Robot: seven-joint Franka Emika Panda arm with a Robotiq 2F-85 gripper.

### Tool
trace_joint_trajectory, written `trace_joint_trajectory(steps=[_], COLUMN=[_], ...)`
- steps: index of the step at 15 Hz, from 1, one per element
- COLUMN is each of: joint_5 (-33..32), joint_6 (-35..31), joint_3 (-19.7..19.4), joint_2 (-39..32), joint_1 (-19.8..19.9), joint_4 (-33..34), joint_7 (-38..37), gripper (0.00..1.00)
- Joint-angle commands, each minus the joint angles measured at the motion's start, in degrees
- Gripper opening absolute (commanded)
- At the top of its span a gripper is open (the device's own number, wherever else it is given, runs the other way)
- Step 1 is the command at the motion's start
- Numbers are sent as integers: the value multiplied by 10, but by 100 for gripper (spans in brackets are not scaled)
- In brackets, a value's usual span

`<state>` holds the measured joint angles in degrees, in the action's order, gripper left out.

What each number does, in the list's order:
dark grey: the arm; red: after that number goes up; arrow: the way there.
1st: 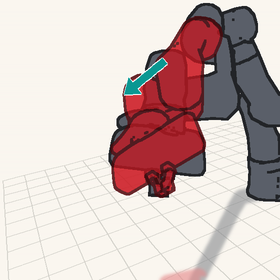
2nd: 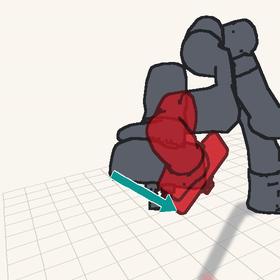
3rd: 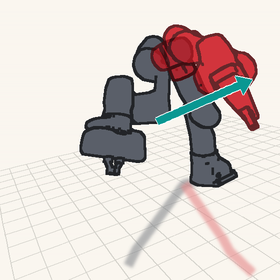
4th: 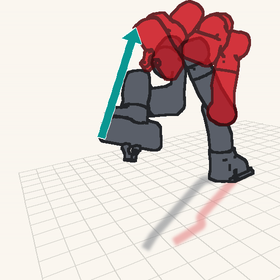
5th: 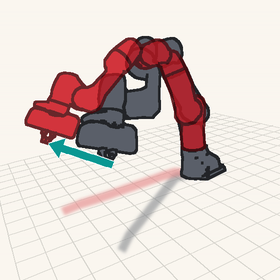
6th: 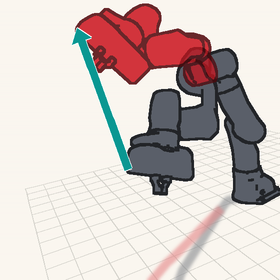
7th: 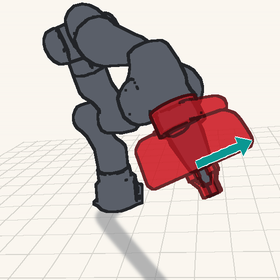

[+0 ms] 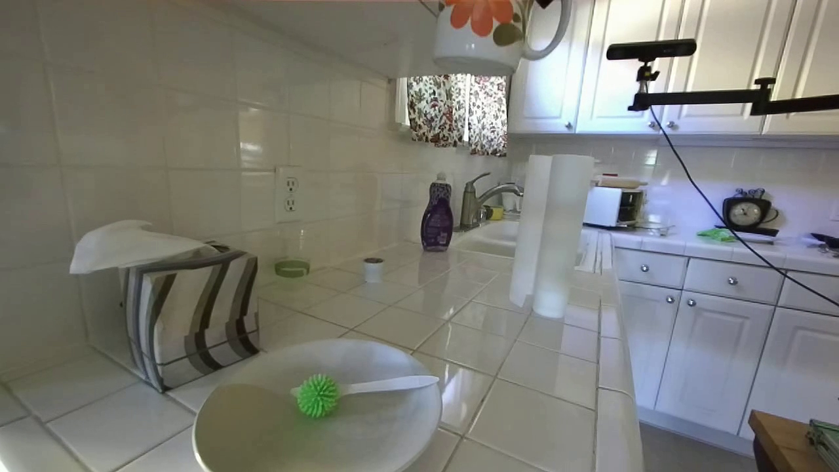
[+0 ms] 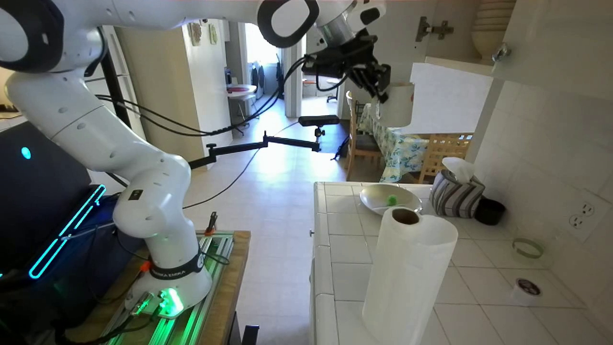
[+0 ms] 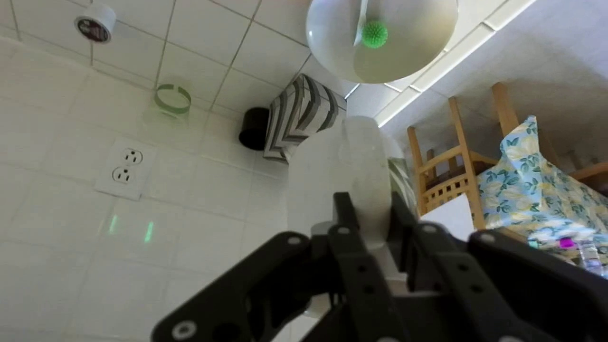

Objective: Put the mug inside the cupboard

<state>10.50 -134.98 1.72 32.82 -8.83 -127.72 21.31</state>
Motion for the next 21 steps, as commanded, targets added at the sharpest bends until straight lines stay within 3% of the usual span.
trace_joint_trajectory(steps=[1,7,15,16,21], joint_5=[-10,-4,15,6,6], joint_6=[37,84,134,112,123], joint_3=[-10,-1,2,8,11], joint_2=[-20,-81,-225,-179,-219], joint_1=[-18,-19,-13,-6,-3], joint_4=[84,211,422,343,397], joint_7=[-8,-33,-102,-79,-90], gripper=[5,5,5,20,20])
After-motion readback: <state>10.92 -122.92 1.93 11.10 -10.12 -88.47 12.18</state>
